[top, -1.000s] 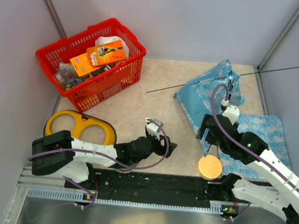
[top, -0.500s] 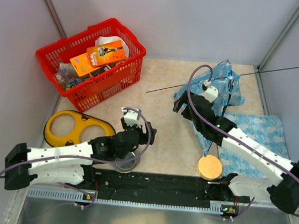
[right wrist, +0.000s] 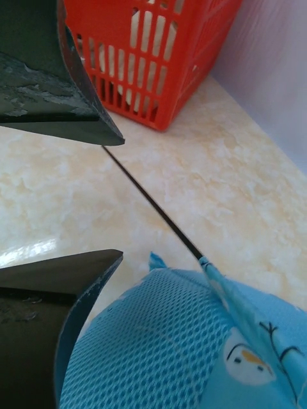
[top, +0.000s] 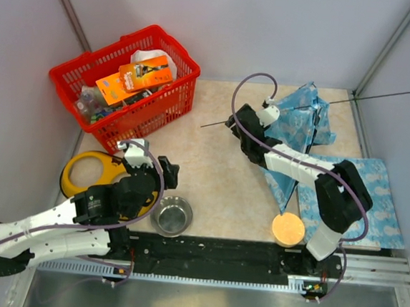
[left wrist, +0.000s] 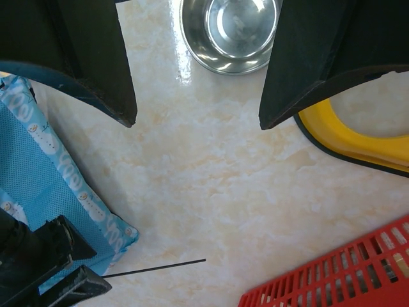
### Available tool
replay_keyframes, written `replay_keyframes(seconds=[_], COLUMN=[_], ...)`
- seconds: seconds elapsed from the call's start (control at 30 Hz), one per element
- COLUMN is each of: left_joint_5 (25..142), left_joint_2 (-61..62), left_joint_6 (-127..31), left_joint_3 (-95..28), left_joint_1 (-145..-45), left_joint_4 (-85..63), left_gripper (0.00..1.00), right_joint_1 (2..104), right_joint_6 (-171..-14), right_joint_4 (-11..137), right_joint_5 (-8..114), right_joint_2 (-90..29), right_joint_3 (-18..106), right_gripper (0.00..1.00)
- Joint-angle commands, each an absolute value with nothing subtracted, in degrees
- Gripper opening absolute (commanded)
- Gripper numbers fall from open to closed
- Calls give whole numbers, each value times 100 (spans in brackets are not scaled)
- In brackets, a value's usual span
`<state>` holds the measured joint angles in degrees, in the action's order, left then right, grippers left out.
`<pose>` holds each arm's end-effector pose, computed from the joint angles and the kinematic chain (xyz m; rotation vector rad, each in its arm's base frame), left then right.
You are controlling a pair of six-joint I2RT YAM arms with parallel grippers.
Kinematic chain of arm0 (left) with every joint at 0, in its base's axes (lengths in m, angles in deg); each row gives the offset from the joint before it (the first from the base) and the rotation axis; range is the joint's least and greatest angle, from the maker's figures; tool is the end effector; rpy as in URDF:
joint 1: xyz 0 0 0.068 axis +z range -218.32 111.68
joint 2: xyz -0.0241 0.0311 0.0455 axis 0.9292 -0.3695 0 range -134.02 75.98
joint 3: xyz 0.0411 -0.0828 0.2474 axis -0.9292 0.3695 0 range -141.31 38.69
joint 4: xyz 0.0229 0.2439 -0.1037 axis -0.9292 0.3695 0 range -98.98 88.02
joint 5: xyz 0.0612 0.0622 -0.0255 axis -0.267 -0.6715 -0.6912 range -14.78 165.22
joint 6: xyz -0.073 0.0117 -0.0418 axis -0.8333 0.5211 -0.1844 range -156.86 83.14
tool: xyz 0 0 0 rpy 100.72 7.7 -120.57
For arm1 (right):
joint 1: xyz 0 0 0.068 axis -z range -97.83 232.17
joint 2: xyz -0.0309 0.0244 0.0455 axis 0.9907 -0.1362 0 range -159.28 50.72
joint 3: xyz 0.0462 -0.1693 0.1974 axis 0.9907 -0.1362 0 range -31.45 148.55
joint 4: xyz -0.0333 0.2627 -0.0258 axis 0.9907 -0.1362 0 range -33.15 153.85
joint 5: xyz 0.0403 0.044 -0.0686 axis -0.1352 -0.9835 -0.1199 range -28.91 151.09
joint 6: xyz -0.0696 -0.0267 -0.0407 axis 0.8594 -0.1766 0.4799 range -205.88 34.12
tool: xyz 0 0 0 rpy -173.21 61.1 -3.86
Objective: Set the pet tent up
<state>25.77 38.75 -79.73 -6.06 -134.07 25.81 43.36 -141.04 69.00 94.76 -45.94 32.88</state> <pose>0.1198 -0.1278 0.3037 -0.1400 1.8890 -0.4129 0.3485 0.2271 0.2217 0.6362 1.8863 0.4702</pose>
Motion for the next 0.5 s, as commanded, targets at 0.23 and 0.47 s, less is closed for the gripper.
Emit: replay_keyframes(seconds=[0.23,0.47], left_joint_5=[2433,2380], left_joint_2=[3977,4117], left_joint_6=[-7781,-7755], left_joint_3=[-640,-631], left_joint_1=[-13380,-13380], left_joint_4=[2855,2952], left_gripper=[83,83], right_joint_1=[4402,4640], right_joint_6=[-14495,-14460], right_joint_4=[7562,8036], right_joint_5=[10231,9994], right_joint_2=[-5562,-5976], right_joint_3=[4123,4167], right_gripper=[52,38])
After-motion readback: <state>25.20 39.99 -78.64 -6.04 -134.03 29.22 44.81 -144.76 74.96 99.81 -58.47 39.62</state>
